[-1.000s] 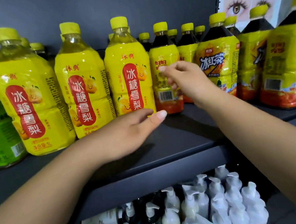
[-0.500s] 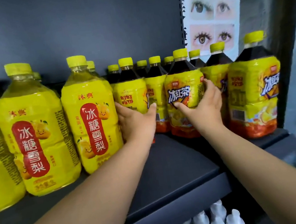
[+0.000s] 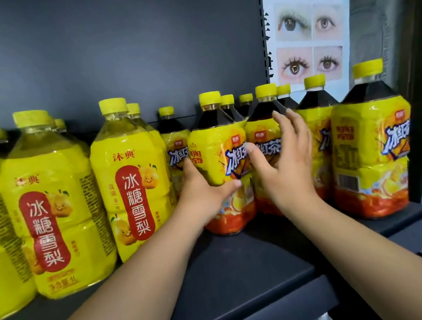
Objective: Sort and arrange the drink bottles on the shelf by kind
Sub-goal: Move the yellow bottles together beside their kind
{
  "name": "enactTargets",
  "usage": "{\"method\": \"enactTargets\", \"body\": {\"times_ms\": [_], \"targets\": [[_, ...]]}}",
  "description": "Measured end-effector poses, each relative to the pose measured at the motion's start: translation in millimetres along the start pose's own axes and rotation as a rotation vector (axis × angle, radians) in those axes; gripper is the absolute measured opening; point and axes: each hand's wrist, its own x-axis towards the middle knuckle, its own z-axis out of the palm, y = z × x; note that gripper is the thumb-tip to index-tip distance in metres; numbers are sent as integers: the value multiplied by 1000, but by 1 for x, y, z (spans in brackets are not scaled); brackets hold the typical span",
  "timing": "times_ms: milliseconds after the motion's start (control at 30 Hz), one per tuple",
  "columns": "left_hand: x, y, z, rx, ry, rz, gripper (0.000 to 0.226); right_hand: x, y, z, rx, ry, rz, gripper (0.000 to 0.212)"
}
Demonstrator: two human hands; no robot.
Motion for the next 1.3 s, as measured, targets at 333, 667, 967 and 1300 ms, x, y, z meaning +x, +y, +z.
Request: {"method": "enactTargets", "body": {"times_ms": [333, 667, 967, 1300], "targets": [[-23, 53, -87, 293, 129, 309, 32, 1, -25, 28, 186, -367, 47, 83], [-9, 18, -115, 592, 382, 540, 54, 11, -35, 67, -209, -424, -92, 85], [-13, 15, -125, 518, 371, 528, 50, 11, -33, 105, -247, -413, -83, 81], [-10, -3, -104, 478, 486, 589, 51, 3, -26, 94, -219, -578, 218, 91]]}}
